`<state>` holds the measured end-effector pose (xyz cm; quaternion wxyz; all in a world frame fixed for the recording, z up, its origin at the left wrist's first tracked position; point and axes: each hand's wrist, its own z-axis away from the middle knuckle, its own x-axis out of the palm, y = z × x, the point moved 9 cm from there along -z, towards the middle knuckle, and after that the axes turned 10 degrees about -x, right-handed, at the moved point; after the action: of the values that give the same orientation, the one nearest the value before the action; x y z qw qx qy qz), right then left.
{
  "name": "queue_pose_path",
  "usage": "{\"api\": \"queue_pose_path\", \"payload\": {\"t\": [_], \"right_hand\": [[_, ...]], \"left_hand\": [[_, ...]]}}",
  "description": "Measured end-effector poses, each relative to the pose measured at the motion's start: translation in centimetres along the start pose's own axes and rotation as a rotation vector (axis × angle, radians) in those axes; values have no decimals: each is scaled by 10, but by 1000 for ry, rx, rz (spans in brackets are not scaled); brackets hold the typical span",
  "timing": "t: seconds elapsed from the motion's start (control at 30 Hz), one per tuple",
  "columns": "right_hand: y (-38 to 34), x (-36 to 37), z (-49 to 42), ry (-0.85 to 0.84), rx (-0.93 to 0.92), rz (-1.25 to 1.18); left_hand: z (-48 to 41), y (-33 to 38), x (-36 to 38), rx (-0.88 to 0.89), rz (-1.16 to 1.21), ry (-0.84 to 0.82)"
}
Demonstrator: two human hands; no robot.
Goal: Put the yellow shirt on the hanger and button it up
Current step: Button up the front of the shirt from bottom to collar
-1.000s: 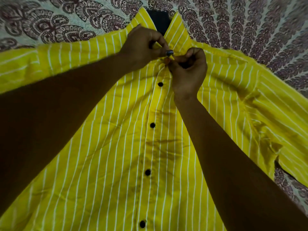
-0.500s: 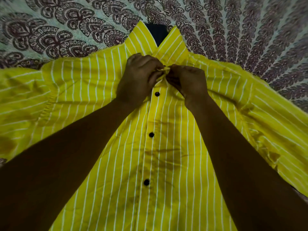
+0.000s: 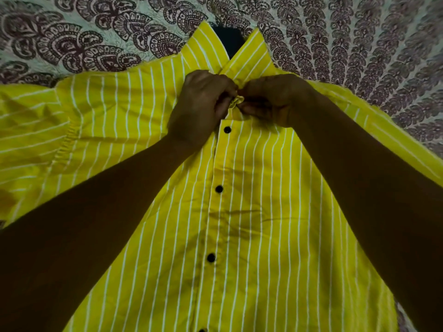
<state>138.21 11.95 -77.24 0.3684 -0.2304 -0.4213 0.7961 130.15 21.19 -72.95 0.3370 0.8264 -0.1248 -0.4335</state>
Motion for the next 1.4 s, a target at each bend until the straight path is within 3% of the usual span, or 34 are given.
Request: {"api": "queue_pose_path", "payload": {"t": [0.17,0.27,0.47,0.6,0.77,0.97,1.13,1.2,1.27,1.33,1.4], "right_hand": [[5,-4,6,151,-148,-228],[6,-8,13,241,-255,-268],[0,-14,29,456,-486,-68],[1,-11,42,527,-584,49],[-3,-8,48,525,-582,181],[-1,-15,34,536,-495,148],[18,-4,14,330,-284,-333],[19,-1,14,279,-229,-419],[18,-1,14,267,-198,-452],[3,-15,14,317,-280,-277],[-28,-44,17,456,-493,131]], "left_hand": [[-7,-11,-20,-233,-4,134],[-4,-13,-8,-387,157,19],[10,-32,7,-836,453,-9],[13,-45,10,-975,541,-31],[14,-39,1,-876,438,6],[10,-42,6,-819,475,-73],[8,-44,11,-766,518,-115],[7,-46,13,-768,571,-98],[1,-39,7,-666,438,-43],[-2,-22,-4,-495,259,30],[-4,-8,-14,-327,98,57]]}}
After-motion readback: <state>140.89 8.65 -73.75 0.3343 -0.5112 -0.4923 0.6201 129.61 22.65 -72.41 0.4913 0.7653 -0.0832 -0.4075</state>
